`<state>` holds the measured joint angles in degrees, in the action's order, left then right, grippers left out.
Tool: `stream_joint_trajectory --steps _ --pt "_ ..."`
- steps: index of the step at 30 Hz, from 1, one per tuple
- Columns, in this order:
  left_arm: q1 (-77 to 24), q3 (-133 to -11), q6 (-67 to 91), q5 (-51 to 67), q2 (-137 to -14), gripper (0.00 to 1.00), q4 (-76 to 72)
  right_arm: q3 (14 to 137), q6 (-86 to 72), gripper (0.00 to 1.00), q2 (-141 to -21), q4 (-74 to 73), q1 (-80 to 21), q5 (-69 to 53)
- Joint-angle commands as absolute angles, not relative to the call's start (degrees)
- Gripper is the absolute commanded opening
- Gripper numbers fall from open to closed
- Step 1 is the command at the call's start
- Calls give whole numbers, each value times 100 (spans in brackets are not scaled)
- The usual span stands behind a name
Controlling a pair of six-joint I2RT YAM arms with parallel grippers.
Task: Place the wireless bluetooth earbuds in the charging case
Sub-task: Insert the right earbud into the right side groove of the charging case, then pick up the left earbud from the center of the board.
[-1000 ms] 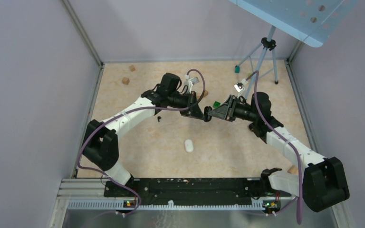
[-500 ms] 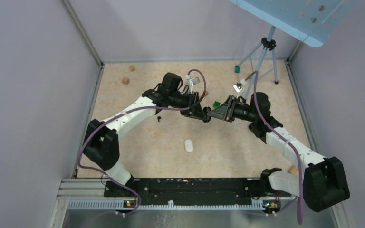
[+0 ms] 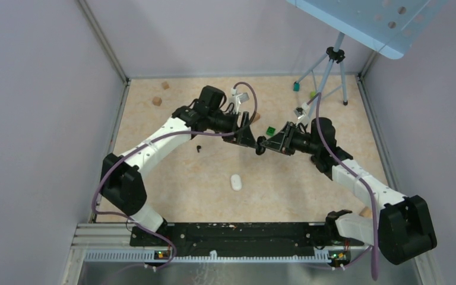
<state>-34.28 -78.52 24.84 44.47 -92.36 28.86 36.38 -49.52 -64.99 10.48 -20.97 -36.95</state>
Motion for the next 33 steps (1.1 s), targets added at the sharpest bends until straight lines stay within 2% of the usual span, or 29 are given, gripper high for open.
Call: stream_joint_trajectory --steps 1,3,6,10,13,15,19,24,26,33 --pt "-3261 -8252 1833 4425 -8785 71 3536 3632 -4944 0 -6630 661 -2108 -3227" --pt "-3101 -8246 1769 4152 -8731 72 3609 3609 -4993 0 -6632 678 -2106 -3199" --pt "-2697 -8098 1972 3299 -8710 62 3605 3626 -4999 0 -6558 591 -2100 -3142" --pt "-2531 -8196 2178 1729 -9048 62 3808 3706 -4853 0 -6419 285 -2101 -3026" --pt "-2500 -8367 2416 449 -9527 44 3930 3700 -4791 0 -6337 182 -2103 -2988" --pt "-2434 -8452 2427 -46 -9884 39 3929 3687 -4774 0 -6305 136 -2103 -2988" --pt "-2213 -8463 2507 -147 -10506 35 3496 3648 -4770 0 -6221 87 -2101 -2980" --pt "-2229 -8852 2292 -105 -11158 25 3158 3637 -4721 0 -6117 18 -2104 -2927" --pt "-2388 -9153 1998 97 -11386 26 3184 3602 -4715 0 -6119 -123 -2101 -2916" --pt "-2744 -10031 1567 -797 -12166 28 3401 3578 -4770 0 -6213 -38 -2105 -3010"
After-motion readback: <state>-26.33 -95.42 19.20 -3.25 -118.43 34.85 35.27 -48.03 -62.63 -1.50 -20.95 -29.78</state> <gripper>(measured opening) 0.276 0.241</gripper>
